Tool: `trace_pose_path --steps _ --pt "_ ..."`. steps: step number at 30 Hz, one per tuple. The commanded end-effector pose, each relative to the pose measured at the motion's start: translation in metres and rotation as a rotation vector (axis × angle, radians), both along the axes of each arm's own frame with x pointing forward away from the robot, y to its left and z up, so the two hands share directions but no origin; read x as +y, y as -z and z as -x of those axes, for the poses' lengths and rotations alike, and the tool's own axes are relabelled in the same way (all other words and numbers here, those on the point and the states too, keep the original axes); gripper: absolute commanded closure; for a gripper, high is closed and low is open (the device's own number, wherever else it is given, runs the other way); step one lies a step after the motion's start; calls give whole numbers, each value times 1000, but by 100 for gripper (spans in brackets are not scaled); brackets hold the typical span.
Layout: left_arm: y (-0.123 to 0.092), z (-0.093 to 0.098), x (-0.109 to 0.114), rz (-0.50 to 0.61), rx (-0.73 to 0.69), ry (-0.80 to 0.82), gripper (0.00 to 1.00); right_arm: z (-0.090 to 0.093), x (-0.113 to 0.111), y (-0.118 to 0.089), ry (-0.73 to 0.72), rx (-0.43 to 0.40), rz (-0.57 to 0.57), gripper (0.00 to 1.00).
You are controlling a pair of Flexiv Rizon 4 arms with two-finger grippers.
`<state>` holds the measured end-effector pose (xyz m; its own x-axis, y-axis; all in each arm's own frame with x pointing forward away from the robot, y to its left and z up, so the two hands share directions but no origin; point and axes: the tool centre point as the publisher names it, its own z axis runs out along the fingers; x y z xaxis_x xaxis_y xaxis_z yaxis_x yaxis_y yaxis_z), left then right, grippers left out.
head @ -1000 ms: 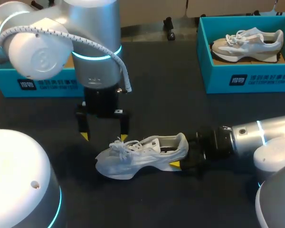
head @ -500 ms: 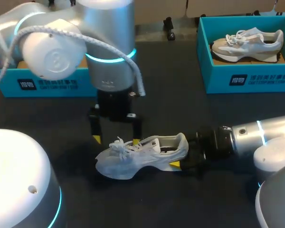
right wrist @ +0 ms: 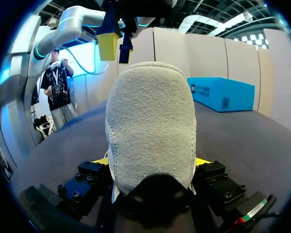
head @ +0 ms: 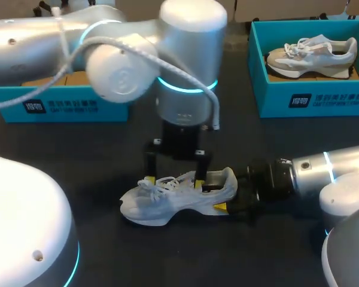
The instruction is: Take the shoe out of the shoebox, open the shoe tongue, remove and reinsert the insole, then place the shoe into the shoebox
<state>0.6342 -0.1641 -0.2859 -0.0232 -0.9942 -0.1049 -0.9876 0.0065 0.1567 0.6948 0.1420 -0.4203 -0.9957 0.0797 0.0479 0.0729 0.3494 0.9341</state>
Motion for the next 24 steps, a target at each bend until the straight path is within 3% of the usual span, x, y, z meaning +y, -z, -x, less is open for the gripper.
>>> trace_pose_path --steps 1,24 --pt "12 -6 -25 -71 -2 -17 0 0 1 2 2 -2 0 100" --pt "44 -37 -39 -115 -1 -69 0 0 1 2 2 -2 0 100"
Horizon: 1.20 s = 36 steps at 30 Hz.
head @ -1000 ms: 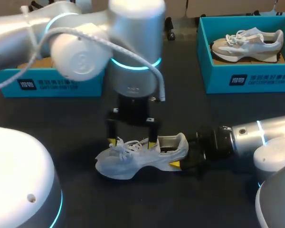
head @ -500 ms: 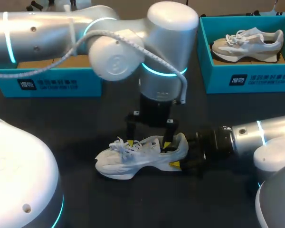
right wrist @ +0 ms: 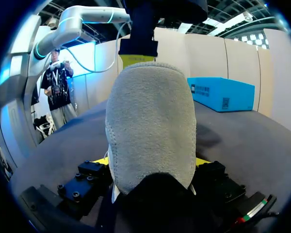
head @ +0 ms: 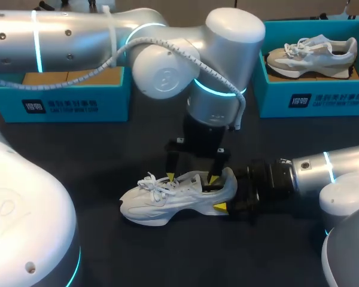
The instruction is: Take the shoe out of the shoebox, open the shoe tongue, remove and reinsert the insole, then place the shoe into the shoebox
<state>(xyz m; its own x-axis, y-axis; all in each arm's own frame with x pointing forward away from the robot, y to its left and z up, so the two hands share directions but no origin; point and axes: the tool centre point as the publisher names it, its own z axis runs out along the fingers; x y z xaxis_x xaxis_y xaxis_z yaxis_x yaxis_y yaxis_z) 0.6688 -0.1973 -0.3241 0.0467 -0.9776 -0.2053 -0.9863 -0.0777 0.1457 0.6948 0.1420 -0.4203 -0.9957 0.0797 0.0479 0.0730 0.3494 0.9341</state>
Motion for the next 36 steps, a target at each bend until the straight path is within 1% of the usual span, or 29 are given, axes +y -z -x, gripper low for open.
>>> trace_pose_path --steps 1,7,15,20,23,30,34,36 --pt "7 -3 -6 -18 14 -2 0 0 1 2 2 -2 0 100" --pt "13 -3 -5 -50 15 -8 0 0 1 2 2 -2 0 100" --pt "22 -3 3 -83 30 -23 0 0 1 2 2 -2 0 100" --pt "27 -4 9 -109 41 -32 5 0 1 2 2 -2 0 100" --pt "28 -3 13 -117 44 -32 5 0 1 2 2 -2 0 100" --pt "25 1 20 -129 56 -28 16 0 1 2 2 -2 0 100" --pt "18 0 27 -103 75 -19 21 0 1 2 2 -2 0 100" --pt "16 -1 29 -93 78 -20 29 0 1 2 2 -2 0 100"
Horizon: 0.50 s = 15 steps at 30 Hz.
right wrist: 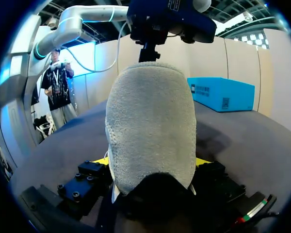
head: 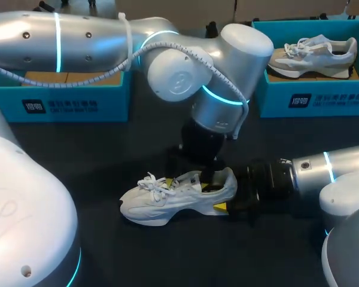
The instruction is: Take the shoe out of the shoebox, open the shoe tongue, remove and reinsert the insole, then place the shoe into the shoebox
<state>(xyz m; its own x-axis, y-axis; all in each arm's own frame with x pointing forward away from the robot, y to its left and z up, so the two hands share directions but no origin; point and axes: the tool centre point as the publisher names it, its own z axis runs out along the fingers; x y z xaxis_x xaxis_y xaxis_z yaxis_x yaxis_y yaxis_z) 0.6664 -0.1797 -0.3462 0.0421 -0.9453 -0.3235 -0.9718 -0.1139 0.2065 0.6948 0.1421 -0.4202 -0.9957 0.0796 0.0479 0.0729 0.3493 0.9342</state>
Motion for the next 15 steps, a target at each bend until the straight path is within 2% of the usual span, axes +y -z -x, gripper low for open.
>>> trace_pose_path --steps 1,8,13,15 --pt "-8 -4 13 32 5 -7 33 0 0 2 2 -2 0 100" --pt "-18 0 20 75 16 2 52 0 0 2 2 -2 0 100" --pt "-22 5 19 110 20 25 52 0 0 2 2 -2 0 100" --pt "-23 8 18 124 22 34 55 0 0 2 2 -2 0 100"
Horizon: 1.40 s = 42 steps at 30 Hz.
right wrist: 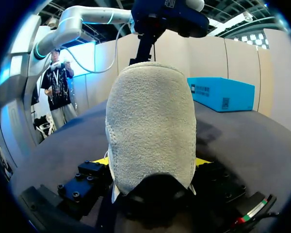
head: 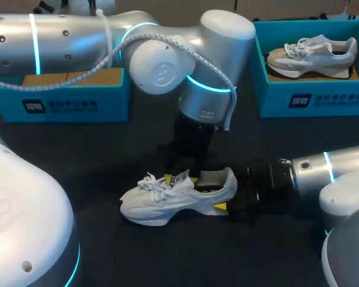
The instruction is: Take the shoe out of the shoebox, open the shoe tongue, remove and reinsert the insole, then place the shoe into the shoebox
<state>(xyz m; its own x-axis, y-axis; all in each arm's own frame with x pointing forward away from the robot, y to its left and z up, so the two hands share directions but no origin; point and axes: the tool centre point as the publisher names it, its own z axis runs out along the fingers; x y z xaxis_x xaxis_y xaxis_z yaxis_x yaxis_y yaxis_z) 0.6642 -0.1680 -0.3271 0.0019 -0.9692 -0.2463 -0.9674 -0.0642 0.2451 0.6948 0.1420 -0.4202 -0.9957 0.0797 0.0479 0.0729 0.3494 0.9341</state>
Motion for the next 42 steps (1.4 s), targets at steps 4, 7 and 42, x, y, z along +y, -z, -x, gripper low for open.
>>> trace_pose_path --steps 4,7,42 --pt "-8 9 5 74 -1 11 60 0 0 2 2 -2 0 100" --pt "-11 10 5 98 4 16 72 0 0 2 2 -2 0 100" --pt "-24 3 86 583 -20 -91 100 0 0 2 2 -2 0 100"
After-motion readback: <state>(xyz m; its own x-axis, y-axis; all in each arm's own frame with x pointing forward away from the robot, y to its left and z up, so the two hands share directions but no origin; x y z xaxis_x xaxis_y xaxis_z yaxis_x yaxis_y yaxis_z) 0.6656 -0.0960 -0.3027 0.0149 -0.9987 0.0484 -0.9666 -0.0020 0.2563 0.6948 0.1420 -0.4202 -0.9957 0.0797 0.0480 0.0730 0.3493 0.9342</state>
